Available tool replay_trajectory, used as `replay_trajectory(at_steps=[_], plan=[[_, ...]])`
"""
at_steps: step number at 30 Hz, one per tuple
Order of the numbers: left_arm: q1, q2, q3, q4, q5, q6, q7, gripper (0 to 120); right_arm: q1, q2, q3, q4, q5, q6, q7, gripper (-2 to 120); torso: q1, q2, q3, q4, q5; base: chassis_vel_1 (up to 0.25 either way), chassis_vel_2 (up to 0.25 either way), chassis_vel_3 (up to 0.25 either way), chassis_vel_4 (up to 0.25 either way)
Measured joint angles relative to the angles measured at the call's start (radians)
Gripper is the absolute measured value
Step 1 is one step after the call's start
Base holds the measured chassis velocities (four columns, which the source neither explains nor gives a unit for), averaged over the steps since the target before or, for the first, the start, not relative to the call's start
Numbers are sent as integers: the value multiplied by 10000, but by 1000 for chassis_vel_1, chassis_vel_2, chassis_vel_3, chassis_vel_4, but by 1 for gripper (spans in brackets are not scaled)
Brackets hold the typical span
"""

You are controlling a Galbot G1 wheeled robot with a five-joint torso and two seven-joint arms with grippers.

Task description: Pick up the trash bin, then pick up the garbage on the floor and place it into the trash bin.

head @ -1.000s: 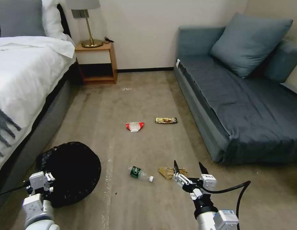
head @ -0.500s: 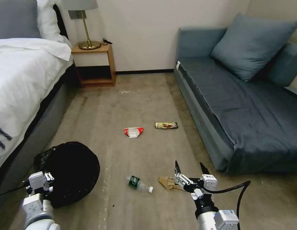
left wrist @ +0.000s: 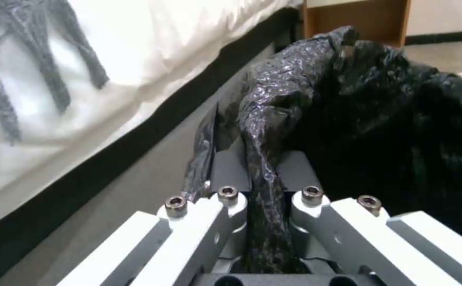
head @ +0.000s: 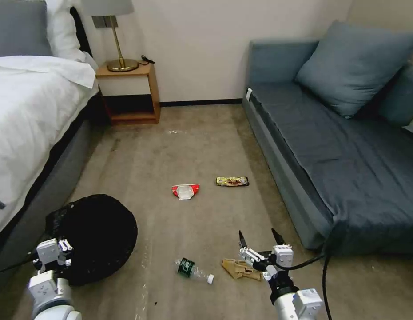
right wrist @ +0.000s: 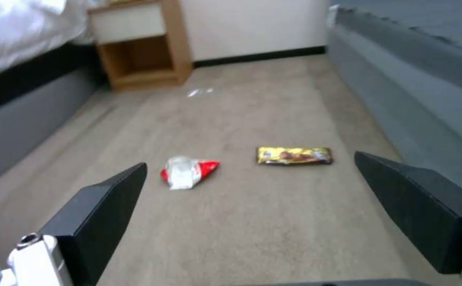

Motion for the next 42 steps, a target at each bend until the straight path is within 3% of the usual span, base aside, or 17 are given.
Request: replay_trajectory(at_steps=[4, 10, 13, 19, 22, 24, 28, 35, 42], plan=[[-16, -45, -27, 70, 114, -48, 23, 5, 1798, -1413, -370, -1152, 798, -481, -274, 100, 0, 0, 0, 4, 0, 0, 0, 0, 0], [19, -66, -85, 72, 244, -50, 23, 5, 2707, -1950, -785, -2059, 1158, -511, -608, 100, 0, 0, 0, 3, 1, 0, 0, 0, 0], [143, -127, -135, -23, 392, -41, 7, 5, 4321, -2456, -1888, -3819, 1349, -519, -890, 100, 0, 0, 1, 2, 0, 0, 0, 0, 0], [131, -221, -140, -30, 514, 12, -16, 5, 6693, -2336, -3691, -6111, 1377, -880, -956, 100, 0, 0, 0, 3, -2, 0, 0, 0, 0], [58, -289, -112, -6, 604, 38, -45, 5, 8001, -1903, -4891, -7398, 1471, -1344, -951, 100, 0, 0, 1, 2, 1, 0, 0, 0, 0], [43, -352, -77, -6, 658, 48, -50, 5, 9251, -1219, -5951, -8336, 1962, -2165, -939, 100, 0, -1, 0, 4, -4, 0, 0, 0, 0], [57, -364, -73, -4, 693, 38, -50, 5, 9655, -633, -6694, -8397, 2646, -3069, -1064, 100, 0, 0, 0, 3, -4, 0, 0, 0, 0], [207, -428, -92, -46, 802, -40, -50, 5, 9150, -337, -7221, -7647, 2905, -3937, -1481, 100, 0, 0, -1, 2, -4, 0, 0, 0, 0], [444, -681, -52, -120, 1096, -234, -49, 5, 8501, -165, -7486, -7628, 1742, -4094, -1760, 100, 1, 0, -1, 1, -2, 0, 0, 0, 0]])
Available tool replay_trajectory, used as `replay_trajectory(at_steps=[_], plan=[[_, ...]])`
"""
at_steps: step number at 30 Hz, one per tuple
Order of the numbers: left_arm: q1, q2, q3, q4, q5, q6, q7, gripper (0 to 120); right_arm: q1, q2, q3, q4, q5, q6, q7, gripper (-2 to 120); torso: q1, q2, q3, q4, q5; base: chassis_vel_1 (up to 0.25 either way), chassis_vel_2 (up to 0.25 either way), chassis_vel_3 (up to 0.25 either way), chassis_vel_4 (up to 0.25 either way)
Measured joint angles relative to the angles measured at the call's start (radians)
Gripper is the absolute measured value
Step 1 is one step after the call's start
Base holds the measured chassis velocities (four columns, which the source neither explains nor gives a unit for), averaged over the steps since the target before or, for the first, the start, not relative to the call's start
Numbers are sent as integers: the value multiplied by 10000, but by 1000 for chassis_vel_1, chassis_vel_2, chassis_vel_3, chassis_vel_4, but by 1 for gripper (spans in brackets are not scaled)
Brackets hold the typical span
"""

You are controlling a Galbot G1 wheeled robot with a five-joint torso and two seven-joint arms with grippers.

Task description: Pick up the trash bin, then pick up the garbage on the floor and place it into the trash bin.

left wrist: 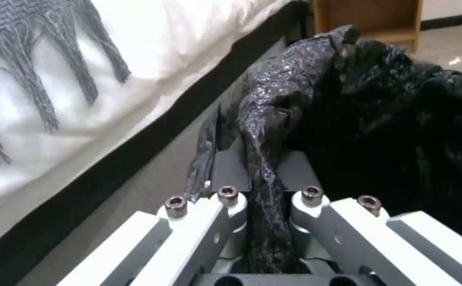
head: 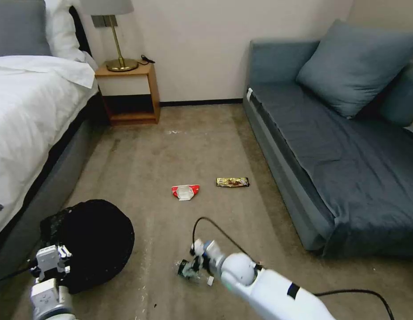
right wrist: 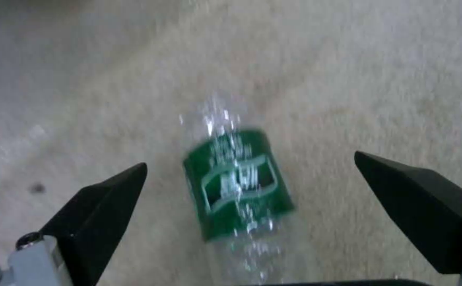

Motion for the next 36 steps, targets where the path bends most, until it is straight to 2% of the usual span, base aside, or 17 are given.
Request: replay_trajectory(at_steps=[12, 17, 18, 21, 23, 27, 36], plan=[[290, -577, 165, 69, 741, -332, -8, 5, 97, 673, 22, -1549, -728, 156, 104, 100, 0, 0, 0, 1, 1, 0, 0, 0, 0], [299, -644, 165, 91, 770, -377, -12, 5, 92, 734, 138, -1704, -877, 253, -70, 83, 0, 0, -1, 1, 0, 0, 0, 0, 0], [299, -644, 165, 91, 770, -377, -12, 5, 92, 734, 138, -1704, -877, 253, -70, 83, 0, 0, -1, 1, 0, 0, 0, 0, 0], [274, -677, 167, 124, 770, -391, -12, 5, 9, 651, 192, -1700, -885, 320, -140, 68, 0, 0, 0, 1, 1, 0, 0, 0, 0], [262, -681, 172, 139, 770, -395, -12, 5, -14, 630, 214, -1695, -887, 336, -156, 65, -1, 0, 0, 1, 1, 0, 0, 0, 0], [179, -681, 195, 250, 784, -392, -8, 5, -83, 486, 303, -1544, -863, 374, -182, 47, 0, 0, 0, 1, 1, 0, 0, 0, 0], [83, -682, 259, 436, 808, -383, 37, 5, 10, 445, 537, -1340, -656, 388, -90, 28, 0, 1, 0, 0, 1, 0, 0, 0, 0]])
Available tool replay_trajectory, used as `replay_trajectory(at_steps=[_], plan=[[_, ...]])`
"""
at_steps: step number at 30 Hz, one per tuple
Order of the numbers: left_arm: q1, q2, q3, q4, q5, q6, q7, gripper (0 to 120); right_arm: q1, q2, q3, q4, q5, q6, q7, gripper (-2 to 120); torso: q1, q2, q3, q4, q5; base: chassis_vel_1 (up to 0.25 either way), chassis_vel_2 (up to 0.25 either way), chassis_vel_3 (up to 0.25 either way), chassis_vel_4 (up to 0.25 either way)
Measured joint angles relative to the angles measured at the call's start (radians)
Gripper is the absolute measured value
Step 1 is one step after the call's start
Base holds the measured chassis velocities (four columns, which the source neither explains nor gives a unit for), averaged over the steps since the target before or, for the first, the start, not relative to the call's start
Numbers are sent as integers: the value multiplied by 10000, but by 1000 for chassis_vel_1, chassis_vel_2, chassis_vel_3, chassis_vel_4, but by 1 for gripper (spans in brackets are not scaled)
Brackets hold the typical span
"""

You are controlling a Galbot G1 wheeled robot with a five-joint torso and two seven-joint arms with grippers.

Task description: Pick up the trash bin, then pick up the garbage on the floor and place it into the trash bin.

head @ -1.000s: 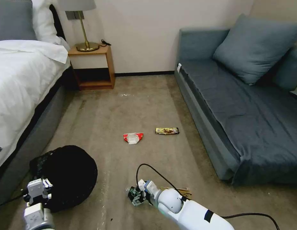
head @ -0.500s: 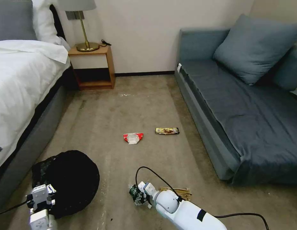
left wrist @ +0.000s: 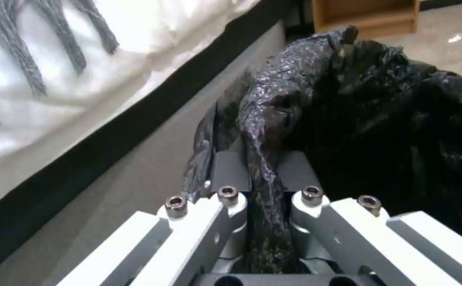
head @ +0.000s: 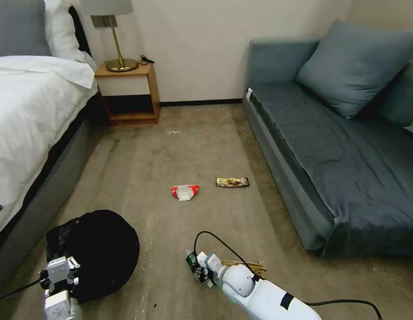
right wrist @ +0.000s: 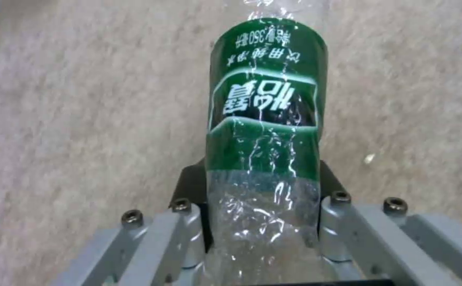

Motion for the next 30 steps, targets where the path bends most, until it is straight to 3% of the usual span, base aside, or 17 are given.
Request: replay_trajectory(at_steps=[6, 10, 13, 19, 23, 30], plan=[[-27, -15, 93, 31, 4, 4, 49, 5, 356, 269, 101, 136, 648, 755, 249, 28, 0, 1, 0, 0, 0, 0, 0, 0, 0], [-37, 15, 244, -32, -145, 221, 180, 5, 1213, 692, -627, 478, 2580, 1879, 1129, 28, -1, 1, 0, 2, 2, 0, 0, 0, 0], [-66, 23, 334, -39, -187, 272, 244, 5, 1583, 893, -1010, 705, 3252, 2345, 1267, 28, 0, 1, 0, 2, 1, 0, 0, 0, 0], [-142, 25, 548, -41, -370, 295, 482, 5, 2195, 1492, -1706, 1322, 4511, 2909, 1732, 28, 0, 1, 0, 3, -1, 0, 0, 0, 0], [-222, -1, 717, -121, -621, 224, 805, 5, 2542, 2183, -2598, 1777, 5738, 3264, 2730, 28, -1, 1, 1, 3, -7, 0, 0, 0, 0], [-140, 34, 737, -381, -668, 131, 880, 5, 2186, 2568, -3073, 1504, 5197, 3519, 2908, 28, 0, 0, 1, 0, -8, 0, 0, 0, 0]])
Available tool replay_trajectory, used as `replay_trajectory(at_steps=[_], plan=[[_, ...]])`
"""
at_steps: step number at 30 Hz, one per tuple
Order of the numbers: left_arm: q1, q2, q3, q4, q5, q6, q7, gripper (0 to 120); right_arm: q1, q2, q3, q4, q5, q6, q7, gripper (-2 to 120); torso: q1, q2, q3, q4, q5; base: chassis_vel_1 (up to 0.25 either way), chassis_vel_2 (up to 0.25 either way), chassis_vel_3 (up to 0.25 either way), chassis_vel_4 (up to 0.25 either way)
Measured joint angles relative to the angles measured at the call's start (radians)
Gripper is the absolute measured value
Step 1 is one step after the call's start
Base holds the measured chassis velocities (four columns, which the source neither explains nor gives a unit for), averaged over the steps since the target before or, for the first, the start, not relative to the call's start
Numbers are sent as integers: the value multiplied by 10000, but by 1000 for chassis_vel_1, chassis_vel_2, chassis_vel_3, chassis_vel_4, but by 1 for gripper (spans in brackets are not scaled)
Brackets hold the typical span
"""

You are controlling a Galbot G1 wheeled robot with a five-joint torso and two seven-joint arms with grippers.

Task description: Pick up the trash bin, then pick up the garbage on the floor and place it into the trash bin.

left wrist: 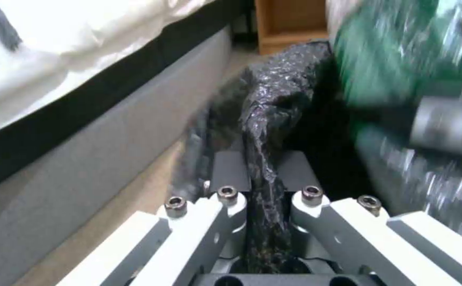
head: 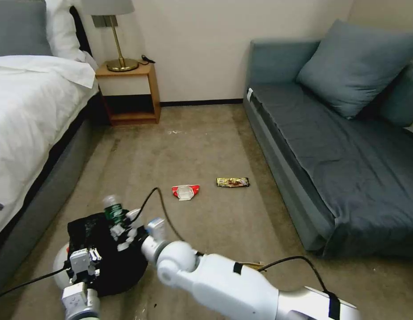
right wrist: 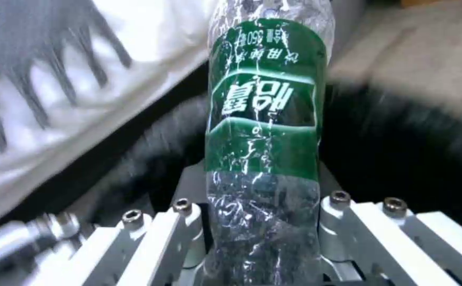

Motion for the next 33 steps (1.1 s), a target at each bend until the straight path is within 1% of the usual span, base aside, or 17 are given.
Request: replay_trajectory(at_steps=[6, 12, 15, 16, 17, 19, 20, 22, 23, 25, 26, 30, 31, 32, 33], plan=[[199, 147, -83, -219, -61, -145, -5, 5, -285, 2, 13, -459, -429, 23, -77, 28, 0, 0, 0, -1, 6, 0, 0, 0, 0], [359, 145, 8, -472, -69, -184, 0, 5, -379, -2, 194, -743, -862, -48, -69, 28, 0, 0, -1, -1, 7, 0, 0, 0, 0], [373, 147, 24, -491, -62, -187, -1, 5, -388, -75, 240, -719, -1050, -185, 34, 29, 0, 0, 0, -1, 5, 0, 0, 0, 0], [368, 156, 25, -490, -55, -187, -6, 5, -401, -111, 272, -677, -1128, -231, 84, 34, 0, 0, 0, 0, 6, 0, 0, 0, 0], [368, 156, 25, -490, -55, -187, -6, 5, -401, -111, 272, -677, -1128, -231, 84, 34, 0, 0, 0, 0, 6, 0, 0, 0, 0], [348, 166, 27, -489, -48, -187, -11, 5, -454, -168, 342, -611, -1286, -266, 130, 42, 0, 0, -1, 0, 7, 0, 0, 0, 0], [334, 166, 37, -468, -44, -187, -11, 5, -505, -204, 377, -569, -1390, -276, 140, 48, 0, 0, -1, -1, 7, 0, 0, 0, 0], [326, 163, 41, -457, -42, -187, -13, 5, -531, -223, 388, -541, -1442, -276, 144, 51, 0, 0, 0, -1, 7, 0, 0, 0, 0], [302, 149, 54, -426, -37, -186, -19, 5, -569, -270, 392, -492, -1535, -277, 147, 57, 0, 0, -1, 0, 7, 0, 0, 0, 0], [275, 126, 67, -387, -28, -187, -40, 5, -607, -375, 392, -424, -1629, -277, 144, 65, 0, 0, 0, 0, 7, 0, 0, 0, 0], [275, 126, 67, -387, -28, -187, -40, 5, -607, -375, 392, -424, -1629, -277, 144, 65, 0, 0, 0, 0, 7, 0, 0, 0, 0], [240, 72, 71, -313, 8, -198, -70, 5, -642, -628, 395, -192, -1722, -277, 140, 84, 0, 0, -1, -1, 7, 0, 0, 0, 0], [240, 72, 71, -313, 8, -198, -70, 5, -642, -628, 395, -192, -1722, -277, 140, 84, 0, 0, -1, -1, 7, 0, 0, 0, 0], [229, 57, 62, -291, 19, -211, -75, 5, -652, -725, 407, -90, -1752, -274, 148, 90, 0, 0, 0, 0, 7, 0, 0, 0, 0], [222, 46, 53, -270, 35, -230, -76, 5, -663, -798, 419, -13, -1788, -270, 181, 93, 0, 0, -1, 0, 7, 0, 0, 0, 0]])
